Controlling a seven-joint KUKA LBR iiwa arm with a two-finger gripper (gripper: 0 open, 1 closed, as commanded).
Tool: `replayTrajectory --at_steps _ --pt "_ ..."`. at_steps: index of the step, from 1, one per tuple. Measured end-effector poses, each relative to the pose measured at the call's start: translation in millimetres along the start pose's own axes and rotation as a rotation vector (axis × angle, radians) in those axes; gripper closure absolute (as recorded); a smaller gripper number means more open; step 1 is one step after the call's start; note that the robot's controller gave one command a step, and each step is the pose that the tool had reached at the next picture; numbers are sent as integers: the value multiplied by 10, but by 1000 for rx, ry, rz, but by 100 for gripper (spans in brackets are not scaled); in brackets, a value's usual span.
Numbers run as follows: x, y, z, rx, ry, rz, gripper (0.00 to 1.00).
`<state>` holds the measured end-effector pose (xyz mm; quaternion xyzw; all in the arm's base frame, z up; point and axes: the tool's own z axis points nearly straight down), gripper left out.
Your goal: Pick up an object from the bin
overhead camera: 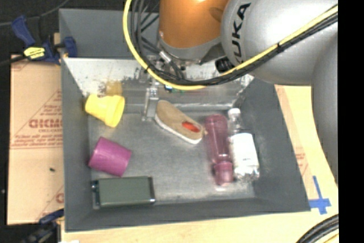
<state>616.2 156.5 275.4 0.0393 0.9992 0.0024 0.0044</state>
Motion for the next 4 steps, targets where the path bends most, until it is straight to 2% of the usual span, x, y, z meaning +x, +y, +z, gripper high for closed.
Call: replayTrajectory --at_steps 1,2,3,4 --pt "444 -573 550 3 6 -2 0" --pt "355 -468 719 0 -2 -119 0" --pt "90 -1039 1166 1 0 101 0" --pt "-199 -1165 1295 2 -4 -205 0"
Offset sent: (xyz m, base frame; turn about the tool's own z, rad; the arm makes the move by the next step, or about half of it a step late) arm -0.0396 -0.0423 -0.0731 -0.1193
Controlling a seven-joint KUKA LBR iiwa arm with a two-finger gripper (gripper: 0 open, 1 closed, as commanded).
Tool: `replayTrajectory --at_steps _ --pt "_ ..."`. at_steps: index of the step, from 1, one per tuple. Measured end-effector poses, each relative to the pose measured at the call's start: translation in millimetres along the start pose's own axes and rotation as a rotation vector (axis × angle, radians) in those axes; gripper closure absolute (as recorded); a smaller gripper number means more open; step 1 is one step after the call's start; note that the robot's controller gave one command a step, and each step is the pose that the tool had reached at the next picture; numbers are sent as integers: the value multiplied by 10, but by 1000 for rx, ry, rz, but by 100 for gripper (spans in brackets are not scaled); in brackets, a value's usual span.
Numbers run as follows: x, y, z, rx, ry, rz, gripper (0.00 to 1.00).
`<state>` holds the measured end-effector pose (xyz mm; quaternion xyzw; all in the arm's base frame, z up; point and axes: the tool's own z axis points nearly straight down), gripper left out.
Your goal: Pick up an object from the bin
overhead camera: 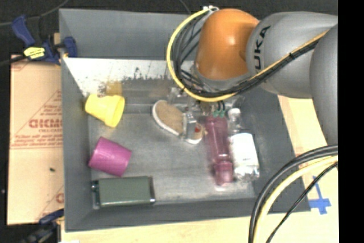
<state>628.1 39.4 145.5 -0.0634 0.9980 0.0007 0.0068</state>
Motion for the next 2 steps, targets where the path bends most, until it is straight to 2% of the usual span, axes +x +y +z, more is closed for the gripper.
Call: replayTrajectory --at_steps 1,2 --pt "-153 -90 326 -2 -1 122 0" --pt "-194 -116 539 1 0 175 0"
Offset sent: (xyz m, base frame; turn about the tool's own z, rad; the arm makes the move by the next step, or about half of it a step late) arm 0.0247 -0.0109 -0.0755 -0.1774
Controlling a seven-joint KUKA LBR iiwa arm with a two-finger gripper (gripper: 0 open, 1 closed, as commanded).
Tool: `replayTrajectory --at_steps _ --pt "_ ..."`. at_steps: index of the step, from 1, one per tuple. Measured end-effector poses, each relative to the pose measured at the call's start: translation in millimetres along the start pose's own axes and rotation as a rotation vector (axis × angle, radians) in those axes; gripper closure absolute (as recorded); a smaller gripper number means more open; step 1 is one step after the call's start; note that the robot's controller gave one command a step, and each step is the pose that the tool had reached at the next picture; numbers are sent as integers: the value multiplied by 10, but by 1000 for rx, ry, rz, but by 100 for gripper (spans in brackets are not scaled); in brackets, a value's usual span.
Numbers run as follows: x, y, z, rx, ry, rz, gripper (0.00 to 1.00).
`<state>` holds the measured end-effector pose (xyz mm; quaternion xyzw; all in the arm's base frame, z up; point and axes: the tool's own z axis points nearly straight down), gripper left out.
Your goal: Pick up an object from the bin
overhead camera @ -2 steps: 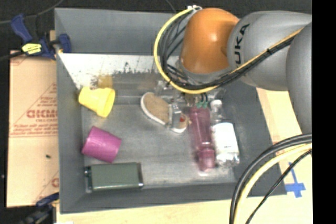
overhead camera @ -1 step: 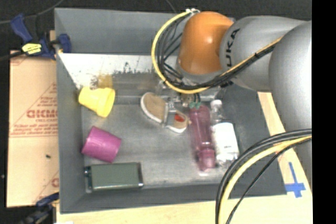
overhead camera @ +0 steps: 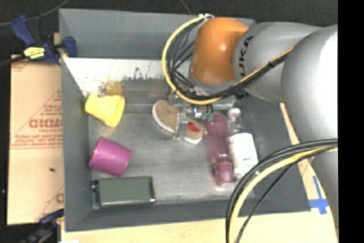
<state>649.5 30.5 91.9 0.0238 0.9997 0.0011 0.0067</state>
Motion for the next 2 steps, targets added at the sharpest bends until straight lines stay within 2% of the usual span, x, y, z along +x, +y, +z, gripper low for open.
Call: replayTrajectory --at_steps 1,2 --pt "-11 -93 179 -3 -15 -263 0" --pt "-34 -154 190 -2 5 -103 100"
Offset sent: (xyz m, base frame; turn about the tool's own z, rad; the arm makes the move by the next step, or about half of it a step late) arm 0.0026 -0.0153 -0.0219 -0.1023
